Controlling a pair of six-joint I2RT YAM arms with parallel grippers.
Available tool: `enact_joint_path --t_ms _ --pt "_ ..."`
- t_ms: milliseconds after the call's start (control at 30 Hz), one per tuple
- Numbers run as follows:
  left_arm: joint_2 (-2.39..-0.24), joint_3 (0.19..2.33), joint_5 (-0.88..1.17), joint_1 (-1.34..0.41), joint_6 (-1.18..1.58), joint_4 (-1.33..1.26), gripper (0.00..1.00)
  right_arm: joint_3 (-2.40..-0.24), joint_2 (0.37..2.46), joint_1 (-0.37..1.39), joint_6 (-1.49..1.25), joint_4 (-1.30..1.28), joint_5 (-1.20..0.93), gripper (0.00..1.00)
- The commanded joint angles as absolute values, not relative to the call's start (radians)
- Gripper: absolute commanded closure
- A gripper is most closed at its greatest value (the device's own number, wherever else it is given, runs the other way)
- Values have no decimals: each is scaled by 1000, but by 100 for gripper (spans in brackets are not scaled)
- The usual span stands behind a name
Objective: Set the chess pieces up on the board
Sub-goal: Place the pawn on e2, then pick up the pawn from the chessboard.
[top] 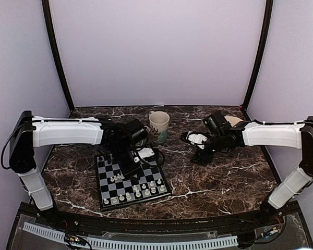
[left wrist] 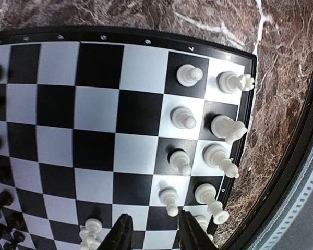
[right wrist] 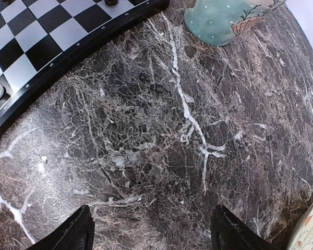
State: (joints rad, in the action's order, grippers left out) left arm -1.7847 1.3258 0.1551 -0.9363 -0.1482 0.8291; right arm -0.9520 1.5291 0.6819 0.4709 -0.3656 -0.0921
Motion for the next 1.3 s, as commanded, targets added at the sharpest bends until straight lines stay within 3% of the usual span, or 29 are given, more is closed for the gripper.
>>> enact_joint_path --t_ms 0,267,833,1267 --pt "-1684 1305 76 -870 -103 845 67 -977 1536 692 477 -365 -86 24" --pt "-1678 1240 -10 -797 -58 850 67 -978 1538 695 479 -368 -83 23" --pt "-1744 1213 80 -795 -98 822 69 -981 1553 703 481 -373 -78 24" --pt "-1777 1213 117 -807 -115 828 81 -983 1562 706 484 -375 -75 24"
